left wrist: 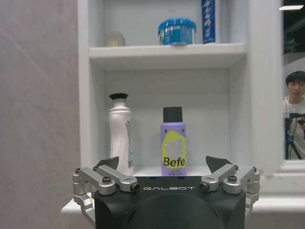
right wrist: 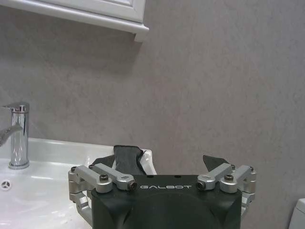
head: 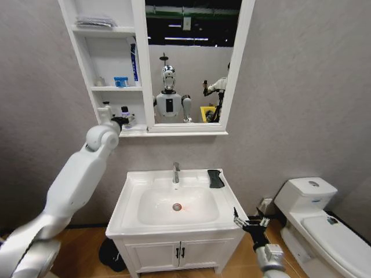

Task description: Move facial cleanser and shampoo from washbasin to cabinet, then wipe washbasin with towel.

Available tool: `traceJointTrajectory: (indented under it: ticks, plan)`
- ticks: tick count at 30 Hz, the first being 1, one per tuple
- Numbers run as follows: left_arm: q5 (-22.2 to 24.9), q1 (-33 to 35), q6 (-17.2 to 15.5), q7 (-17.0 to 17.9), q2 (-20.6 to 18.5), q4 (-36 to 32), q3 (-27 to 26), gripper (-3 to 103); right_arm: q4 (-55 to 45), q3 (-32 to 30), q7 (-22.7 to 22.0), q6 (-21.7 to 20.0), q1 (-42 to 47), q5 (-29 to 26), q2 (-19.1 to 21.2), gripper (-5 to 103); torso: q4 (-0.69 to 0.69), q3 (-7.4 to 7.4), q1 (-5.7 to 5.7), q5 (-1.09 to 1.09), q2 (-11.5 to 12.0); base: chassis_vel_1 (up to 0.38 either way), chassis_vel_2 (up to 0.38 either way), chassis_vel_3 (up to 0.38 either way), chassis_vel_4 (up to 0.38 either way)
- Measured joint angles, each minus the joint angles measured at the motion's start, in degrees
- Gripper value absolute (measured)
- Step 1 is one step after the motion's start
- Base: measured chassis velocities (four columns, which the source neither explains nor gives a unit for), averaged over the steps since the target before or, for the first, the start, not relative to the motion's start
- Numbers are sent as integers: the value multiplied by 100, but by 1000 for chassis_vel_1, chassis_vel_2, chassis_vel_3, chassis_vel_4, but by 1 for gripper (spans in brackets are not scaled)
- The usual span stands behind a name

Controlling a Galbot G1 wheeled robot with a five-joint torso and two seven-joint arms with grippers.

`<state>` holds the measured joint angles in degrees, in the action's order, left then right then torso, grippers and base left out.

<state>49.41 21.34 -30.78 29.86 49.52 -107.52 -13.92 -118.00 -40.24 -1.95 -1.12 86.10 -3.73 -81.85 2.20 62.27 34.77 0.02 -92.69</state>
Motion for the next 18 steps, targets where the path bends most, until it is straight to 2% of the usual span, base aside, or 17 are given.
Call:
traceJointTrajectory:
  ticks: [1, 2, 3, 4, 5, 6, 7, 8, 9, 10, 11, 12, 13, 15, 16, 18]
  plan:
    - [-152, 913, 162, 216, -158, -653, -335, 100, -40, -6, 33, 42, -2, -71, 1, 100, -2, 0, -2, -1, 0, 0, 0, 0, 0]
    - [-152, 913, 162, 216, -158, -653, -335, 100, -40, -6, 33, 42, -2, -71, 1, 100, -2, 0, -2, -1, 0, 0, 0, 0, 0]
    - [-369, 1718, 256, 281, -159, -1113, -684, 100, -92, -14, 43, 59, -13, -151, 10, 100, 0, 0, -2, -7, 0, 0, 0, 0, 0]
    - [-369, 1718, 256, 281, -159, -1113, -684, 100, -92, -14, 43, 59, -13, -151, 10, 100, 0, 0, -2, -7, 0, 0, 0, 0, 0]
    - [-771, 2681, 337, 133, -2, -1618, -1169, 100, -166, -27, 44, 38, -29, -237, 36, 100, -1, 0, -2, -4, 0, 0, 0, 0, 0]
    - [-1399, 3635, 537, -186, 326, -2017, -1666, 100, -256, -48, 44, -31, -41, -307, 65, 100, 0, -1, -3, -2, -1, 0, 0, 0, 0]
    - [-1399, 3635, 537, -186, 326, -2017, -1666, 100, -256, -48, 44, -31, -41, -307, 65, 100, 0, -1, -3, -2, -1, 0, 0, 0, 0]
    - [-2049, 4458, 807, -513, 719, -2241, -2102, 100, -322, -76, 44, -105, -44, -343, 80, 100, 2, -1, -2, -3, -1, 0, 0, 0, 0]
    - [-2722, 5385, 1130, -949, 1284, -2415, -2610, 100, -380, -107, 44, -141, -33, -361, 91, 100, 0, 0, -2, -4, 0, 0, 0, 0, 0]
    - [-2722, 5385, 1130, -949, 1284, -2415, -2610, 100, -380, -107, 44, -141, -33, -361, 91, 100, 0, 0, -2, -4, 0, 0, 0, 0, 0]
    - [-3118, 6141, 1373, -1336, 1827, -2562, -3010, 100, -415, -129, 45, -135, -9, -378, 108, 100, -4, 0, -2, -2, -1, 0, 0, 0, 0]
    - [-3118, 6141, 1373, -1336, 1827, -2562, -3010, 100, -415, -129, 45, -135, -9, -378, 108, 100, -4, 0, -2, -2, -1, 0, 0, 0, 0]
    - [-3358, 6745, 1618, -1680, 2355, -2692, -3306, 100, -448, -157, 45, -123, 27, -396, 127, 100, -4, -1, -3, -2, -1, 0, 0, 0, 0]
    - [-3601, 7637, 2064, -2276, 3108, -2899, -3714, 100, -497, -205, 45, -116, 75, -438, 186, 100, 0, -1, -4, 0, -1, 0, 0, 0, 0]
    - [-3601, 7637, 2064, -2276, 3108, -2899, -3714, 100, -497, -205, 45, -116, 75, -438, 186, 100, 0, -1, -4, 0, -1, 0, 0, 0, 0]
    - [-3557, 8195, 2294, -2554, 3431, -3067, -3864, 100, -516, -242, 46, -114, 94, -462, 224, 100, -2, 0, -3, 2, -1, 0, 0, 0, 0]
